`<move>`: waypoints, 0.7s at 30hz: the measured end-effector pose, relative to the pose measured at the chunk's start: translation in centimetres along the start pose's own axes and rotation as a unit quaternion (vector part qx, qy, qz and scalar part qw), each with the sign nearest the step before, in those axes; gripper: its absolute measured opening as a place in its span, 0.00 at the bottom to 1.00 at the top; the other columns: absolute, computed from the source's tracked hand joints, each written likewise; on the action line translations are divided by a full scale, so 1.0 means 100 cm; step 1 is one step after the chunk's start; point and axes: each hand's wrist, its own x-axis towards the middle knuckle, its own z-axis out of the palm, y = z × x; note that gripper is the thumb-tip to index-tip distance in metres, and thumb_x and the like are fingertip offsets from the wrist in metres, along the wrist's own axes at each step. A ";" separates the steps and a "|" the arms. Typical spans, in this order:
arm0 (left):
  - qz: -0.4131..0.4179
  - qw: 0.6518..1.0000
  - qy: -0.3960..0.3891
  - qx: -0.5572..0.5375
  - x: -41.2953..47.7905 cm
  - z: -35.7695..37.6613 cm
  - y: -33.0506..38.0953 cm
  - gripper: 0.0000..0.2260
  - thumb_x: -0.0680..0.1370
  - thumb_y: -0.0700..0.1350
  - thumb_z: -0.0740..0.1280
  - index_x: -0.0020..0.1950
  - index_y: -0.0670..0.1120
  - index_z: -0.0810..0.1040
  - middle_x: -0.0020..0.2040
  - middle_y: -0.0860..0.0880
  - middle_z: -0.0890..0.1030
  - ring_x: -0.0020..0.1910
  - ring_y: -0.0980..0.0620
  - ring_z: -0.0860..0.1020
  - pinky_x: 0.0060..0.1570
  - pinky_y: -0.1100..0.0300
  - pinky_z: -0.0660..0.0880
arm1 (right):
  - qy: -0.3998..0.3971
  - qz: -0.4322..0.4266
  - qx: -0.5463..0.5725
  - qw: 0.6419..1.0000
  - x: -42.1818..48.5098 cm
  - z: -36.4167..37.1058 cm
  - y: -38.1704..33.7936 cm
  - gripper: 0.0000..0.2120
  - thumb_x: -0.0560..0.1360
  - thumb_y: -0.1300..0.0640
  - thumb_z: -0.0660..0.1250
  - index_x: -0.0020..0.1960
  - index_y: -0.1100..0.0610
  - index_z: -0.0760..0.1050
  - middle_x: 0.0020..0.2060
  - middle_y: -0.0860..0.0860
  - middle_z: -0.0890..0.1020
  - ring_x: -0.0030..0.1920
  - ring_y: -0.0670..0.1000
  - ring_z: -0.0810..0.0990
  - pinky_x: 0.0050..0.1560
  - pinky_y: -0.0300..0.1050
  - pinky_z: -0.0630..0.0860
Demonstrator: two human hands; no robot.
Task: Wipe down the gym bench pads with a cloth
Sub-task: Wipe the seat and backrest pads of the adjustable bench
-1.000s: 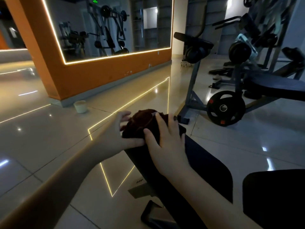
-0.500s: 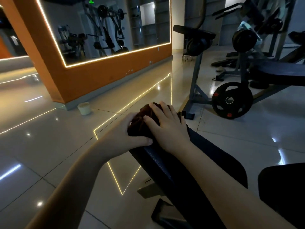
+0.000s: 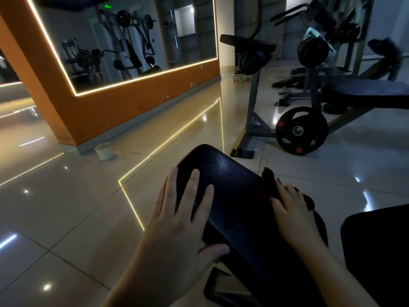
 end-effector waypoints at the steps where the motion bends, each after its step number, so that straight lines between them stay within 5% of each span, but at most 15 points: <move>1: 0.003 1.000 0.010 0.008 -0.001 0.002 0.001 0.39 0.74 0.71 0.50 0.73 0.44 0.66 0.74 0.38 0.64 0.73 0.32 0.59 0.68 0.37 0.58 | 0.002 0.010 -0.001 1.000 0.004 0.001 -0.003 0.26 0.82 0.49 0.50 0.78 0.43 0.49 0.78 0.47 0.52 0.78 0.50 0.46 0.76 0.60 0.44; 6: -0.016 0.999 0.027 -0.006 -0.002 0.006 0.005 0.39 0.74 0.70 0.51 0.73 0.43 0.67 0.74 0.38 0.64 0.74 0.33 0.58 0.69 0.42 0.52 | 0.018 0.001 0.005 1.000 0.019 0.008 -0.033 0.25 0.80 0.46 0.50 0.76 0.47 0.58 0.76 0.49 0.59 0.76 0.54 0.54 0.74 0.62 0.49; 10: -0.010 0.999 0.037 0.001 -0.002 0.008 0.010 0.39 0.72 0.69 0.53 0.71 0.42 0.70 0.73 0.37 0.66 0.73 0.33 0.61 0.70 0.38 0.59 | 0.014 -0.073 0.020 0.997 0.023 0.016 -0.082 0.28 0.76 0.43 0.46 0.73 0.49 0.63 0.72 0.50 0.66 0.74 0.54 0.60 0.72 0.63 0.55; 15: -0.023 0.999 0.024 0.003 -0.001 0.009 0.014 0.43 0.65 0.73 0.60 0.66 0.41 0.71 0.69 0.35 0.69 0.72 0.32 0.61 0.62 0.34 0.63 | -0.025 -0.190 0.016 0.981 0.029 0.026 -0.143 0.25 0.81 0.49 0.49 0.77 0.51 0.56 0.77 0.50 0.57 0.77 0.54 0.50 0.75 0.62 0.45; 21: -0.050 0.998 0.028 0.013 -0.003 0.005 0.017 0.43 0.70 0.74 0.51 0.68 0.41 0.71 0.72 0.36 0.67 0.72 0.33 0.62 0.58 0.31 0.67 | -0.001 -0.210 0.059 0.976 0.017 0.011 -0.093 0.21 0.83 0.55 0.52 0.75 0.55 0.62 0.76 0.52 0.59 0.77 0.53 0.50 0.77 0.53 0.47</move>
